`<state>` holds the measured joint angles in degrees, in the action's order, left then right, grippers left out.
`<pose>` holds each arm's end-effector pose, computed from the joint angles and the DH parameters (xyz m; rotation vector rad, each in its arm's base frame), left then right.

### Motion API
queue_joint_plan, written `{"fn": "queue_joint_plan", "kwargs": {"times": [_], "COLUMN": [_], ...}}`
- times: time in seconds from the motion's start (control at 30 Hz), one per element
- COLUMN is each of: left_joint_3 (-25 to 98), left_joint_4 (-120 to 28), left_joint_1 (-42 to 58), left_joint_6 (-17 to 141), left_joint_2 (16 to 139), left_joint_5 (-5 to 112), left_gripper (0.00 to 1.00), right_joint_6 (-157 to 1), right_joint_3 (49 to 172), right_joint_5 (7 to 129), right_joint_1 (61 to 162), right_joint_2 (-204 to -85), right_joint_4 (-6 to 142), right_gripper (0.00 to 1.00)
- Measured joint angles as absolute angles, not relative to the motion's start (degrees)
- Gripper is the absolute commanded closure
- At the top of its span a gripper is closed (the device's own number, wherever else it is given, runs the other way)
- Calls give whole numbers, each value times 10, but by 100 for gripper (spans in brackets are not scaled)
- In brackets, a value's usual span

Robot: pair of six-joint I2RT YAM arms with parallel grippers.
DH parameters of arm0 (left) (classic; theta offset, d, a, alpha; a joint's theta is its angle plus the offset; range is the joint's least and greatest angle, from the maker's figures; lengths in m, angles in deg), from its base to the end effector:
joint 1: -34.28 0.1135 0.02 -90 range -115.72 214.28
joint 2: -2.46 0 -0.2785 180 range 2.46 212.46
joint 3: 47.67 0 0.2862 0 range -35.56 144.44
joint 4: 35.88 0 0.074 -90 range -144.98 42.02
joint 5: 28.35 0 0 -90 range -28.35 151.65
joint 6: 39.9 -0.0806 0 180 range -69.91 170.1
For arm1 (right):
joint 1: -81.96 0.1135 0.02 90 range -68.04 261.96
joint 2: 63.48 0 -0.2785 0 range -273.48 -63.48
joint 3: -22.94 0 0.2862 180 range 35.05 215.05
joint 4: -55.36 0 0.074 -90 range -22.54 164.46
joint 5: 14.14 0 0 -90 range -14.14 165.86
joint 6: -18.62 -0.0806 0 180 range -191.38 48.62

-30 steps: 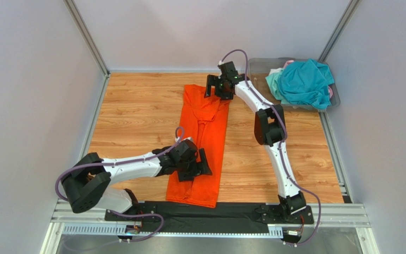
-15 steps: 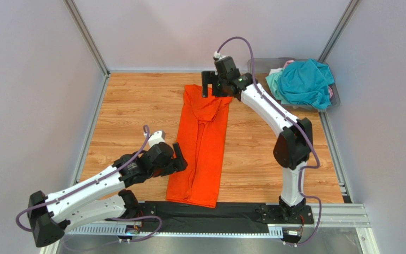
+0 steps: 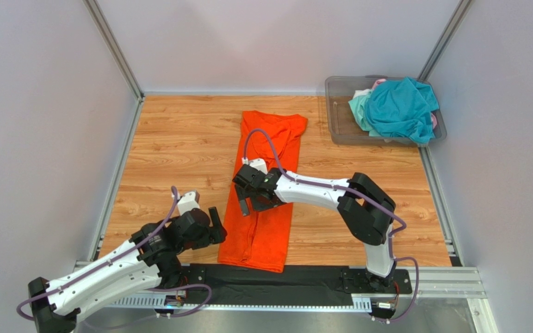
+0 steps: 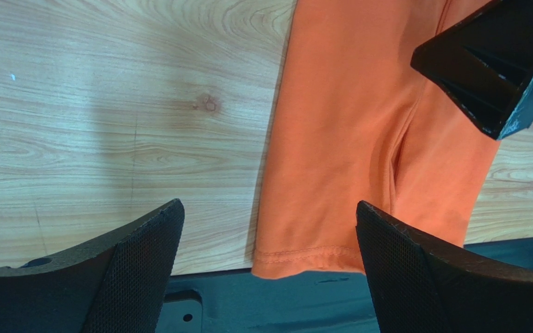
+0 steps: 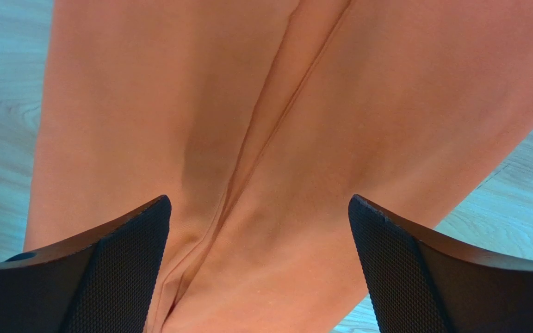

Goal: Fold and stack the t-shirts
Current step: Fold the tshirt

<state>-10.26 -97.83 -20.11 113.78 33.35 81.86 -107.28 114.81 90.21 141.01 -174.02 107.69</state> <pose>0.1101 -0.1059 0.1658 -0.3410 2.4831 -0.4383 0.2426 0.3657 0.1389 -0.4920 2.6892 0.1045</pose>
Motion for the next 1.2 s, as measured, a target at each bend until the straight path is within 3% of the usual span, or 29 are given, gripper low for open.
{"fn": "queue_joint_plan", "kwargs": {"times": [0.43, 0.8, 1.03, 1.2], "left_joint_3": [-131, -181, -189, -189], "left_joint_4": [-926, -827, -795, -773], "left_joint_1": [-201, -201, -201, -201], "left_joint_6": [1122, 1096, 1102, 1110], "left_joint_2": [356, 369, 371, 412], "left_joint_5": [761, 705, 713, 729], "left_gripper": [0, 0, 2, 21], "right_joint_6": [-1099, -956, -921, -958], "right_joint_3": [1165, 1189, 1050, 890], "right_joint_5": [919, 934, 892, 827], "right_joint_1": [1376, 1307, 1323, 1329], "right_joint_2": [-1790, -1799, -1599, -1401], "right_joint_4": [1064, 1036, 1001, 927], "right_gripper": [0, 0, 0, 0]}}
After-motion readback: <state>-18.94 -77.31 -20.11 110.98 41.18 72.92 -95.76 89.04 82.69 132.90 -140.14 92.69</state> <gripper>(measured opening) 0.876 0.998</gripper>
